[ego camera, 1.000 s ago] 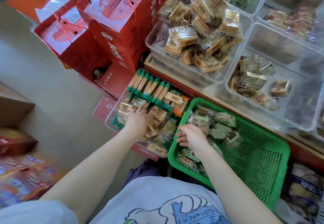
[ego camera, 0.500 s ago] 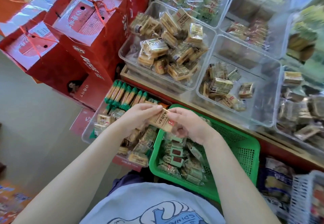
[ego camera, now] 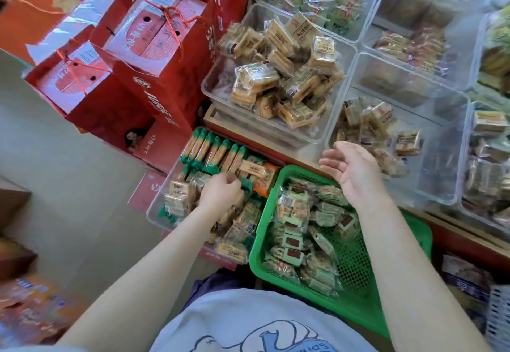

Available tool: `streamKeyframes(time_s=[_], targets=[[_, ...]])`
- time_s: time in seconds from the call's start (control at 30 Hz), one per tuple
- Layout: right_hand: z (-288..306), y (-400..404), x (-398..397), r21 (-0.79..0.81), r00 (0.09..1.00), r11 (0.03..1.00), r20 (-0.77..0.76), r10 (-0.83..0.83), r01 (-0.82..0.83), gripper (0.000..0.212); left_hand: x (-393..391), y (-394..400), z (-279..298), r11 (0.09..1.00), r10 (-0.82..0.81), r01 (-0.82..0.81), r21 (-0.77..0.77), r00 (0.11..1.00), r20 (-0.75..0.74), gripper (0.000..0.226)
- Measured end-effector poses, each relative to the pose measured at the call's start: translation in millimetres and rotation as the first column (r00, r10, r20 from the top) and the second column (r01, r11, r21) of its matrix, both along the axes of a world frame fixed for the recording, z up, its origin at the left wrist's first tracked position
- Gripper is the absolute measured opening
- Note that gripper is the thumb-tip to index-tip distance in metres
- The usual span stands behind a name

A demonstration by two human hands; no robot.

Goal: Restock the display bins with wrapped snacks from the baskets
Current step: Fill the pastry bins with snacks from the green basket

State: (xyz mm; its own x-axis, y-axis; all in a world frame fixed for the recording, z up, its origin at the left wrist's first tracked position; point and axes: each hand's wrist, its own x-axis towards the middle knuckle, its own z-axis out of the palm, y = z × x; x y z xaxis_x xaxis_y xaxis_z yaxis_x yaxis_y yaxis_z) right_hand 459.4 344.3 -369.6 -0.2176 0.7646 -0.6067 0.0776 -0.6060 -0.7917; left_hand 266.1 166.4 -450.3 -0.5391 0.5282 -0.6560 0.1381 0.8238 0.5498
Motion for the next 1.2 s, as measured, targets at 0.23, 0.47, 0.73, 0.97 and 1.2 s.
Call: streamKeyframes(time_s=[0.23,0.47,0.73,0.97,1.2], targets=[[-80.8,-49.3,-75.6,0.08,0.496,0.632,0.698,0.516,-0.771,0.033,-27.7,-60.7,-37.9,0.953,-0.01,-0.131,-0.275,0.889,-0.457,0.09],[-134.2,-55.0,-100.5,-0.054,0.161,0.368,0.834,0.527,-0.928,0.038,-24.0,-74.0,-66.0,0.923,0.289,-0.327,-0.203,0.937,-0.195,0.104],[-115.7,-70.3,-84.8,-0.217,0.678,0.777,0.389,0.624,-0.59,0.027,-11.8,-74.7,-47.7,0.978,0.199,-0.207,-0.011,0.952,-0.232,0.069],[-52.6,-87.9,-30.3,-0.345,0.92,0.864,-0.273,0.282,-0.368,0.026,0.1,-39.0,-14.0,0.922,0.24,-0.326,0.208,0.905,0.352,0.057],[-14.9,-72.7,10.4,-0.262,0.889,0.937,-0.448,0.096,-0.233,0.03,17.9,4.9,28.4,0.657,0.222,-0.75,0.078,0.291,0.931,0.045]])
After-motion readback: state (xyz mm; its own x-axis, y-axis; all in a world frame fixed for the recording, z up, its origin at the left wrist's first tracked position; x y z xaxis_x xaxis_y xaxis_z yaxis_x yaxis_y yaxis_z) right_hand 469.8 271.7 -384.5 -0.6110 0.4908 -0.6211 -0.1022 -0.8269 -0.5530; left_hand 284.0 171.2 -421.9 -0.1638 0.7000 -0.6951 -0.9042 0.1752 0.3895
